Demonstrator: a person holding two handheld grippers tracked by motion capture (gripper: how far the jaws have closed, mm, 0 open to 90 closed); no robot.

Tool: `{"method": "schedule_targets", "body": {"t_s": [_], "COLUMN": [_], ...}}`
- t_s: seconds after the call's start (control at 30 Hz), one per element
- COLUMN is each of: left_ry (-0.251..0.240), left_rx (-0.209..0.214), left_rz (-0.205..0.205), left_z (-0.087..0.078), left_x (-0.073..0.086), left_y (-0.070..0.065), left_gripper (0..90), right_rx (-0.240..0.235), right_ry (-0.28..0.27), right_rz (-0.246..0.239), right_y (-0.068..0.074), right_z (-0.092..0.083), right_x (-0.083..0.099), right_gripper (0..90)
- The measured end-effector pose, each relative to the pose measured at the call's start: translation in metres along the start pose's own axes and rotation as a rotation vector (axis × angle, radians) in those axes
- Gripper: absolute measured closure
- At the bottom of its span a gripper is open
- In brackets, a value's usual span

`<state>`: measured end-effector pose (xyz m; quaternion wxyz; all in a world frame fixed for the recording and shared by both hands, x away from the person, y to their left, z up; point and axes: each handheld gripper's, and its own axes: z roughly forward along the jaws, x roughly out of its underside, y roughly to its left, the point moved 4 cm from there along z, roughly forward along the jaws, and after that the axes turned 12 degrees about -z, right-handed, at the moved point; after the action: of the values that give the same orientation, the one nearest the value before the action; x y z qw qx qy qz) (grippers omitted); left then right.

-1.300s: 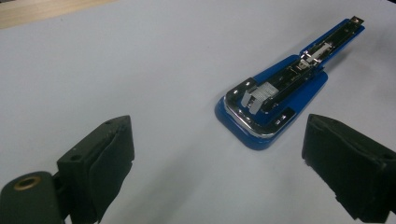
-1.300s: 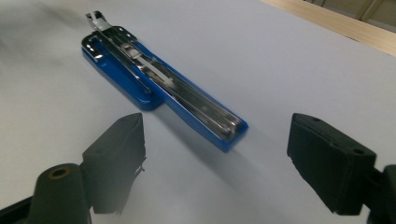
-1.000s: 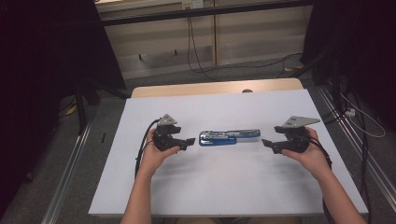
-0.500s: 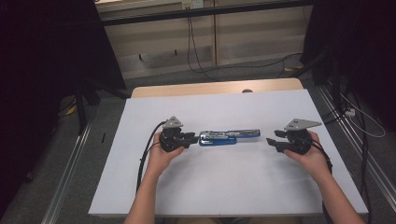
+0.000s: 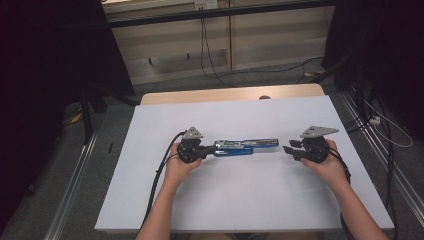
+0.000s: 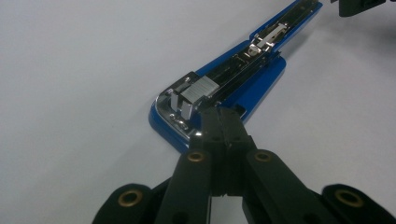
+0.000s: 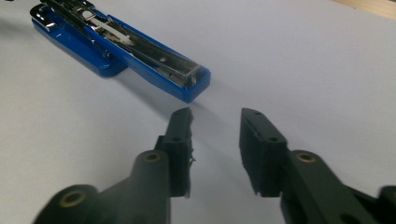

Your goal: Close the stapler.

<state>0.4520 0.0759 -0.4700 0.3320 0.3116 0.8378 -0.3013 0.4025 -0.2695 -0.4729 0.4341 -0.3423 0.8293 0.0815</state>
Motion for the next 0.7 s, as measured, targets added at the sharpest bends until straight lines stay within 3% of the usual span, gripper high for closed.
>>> {"method": "schedule_targets", "body": {"t_s": [0.43, 0.7], "left_ry": [-0.005, 0.002], "left_rx": [-0.02, -0.024], "left_rz": [0.021, 0.032], "left_z": [0.008, 0.012], "left_x": [0.0, 0.001], "left_y": [-0.001, -0.002], "left_gripper": [90.0, 90.0], "right_rx": [-0.04, -0.059], "right_ry": [0.031, 0.044], "right_rz": [-0.017, -0.025], "right_y": [0.003, 0.005], "right_z": [0.009, 0.013], "right_x": [0.001, 0.002], "right_gripper": [86.2, 90.0]}}
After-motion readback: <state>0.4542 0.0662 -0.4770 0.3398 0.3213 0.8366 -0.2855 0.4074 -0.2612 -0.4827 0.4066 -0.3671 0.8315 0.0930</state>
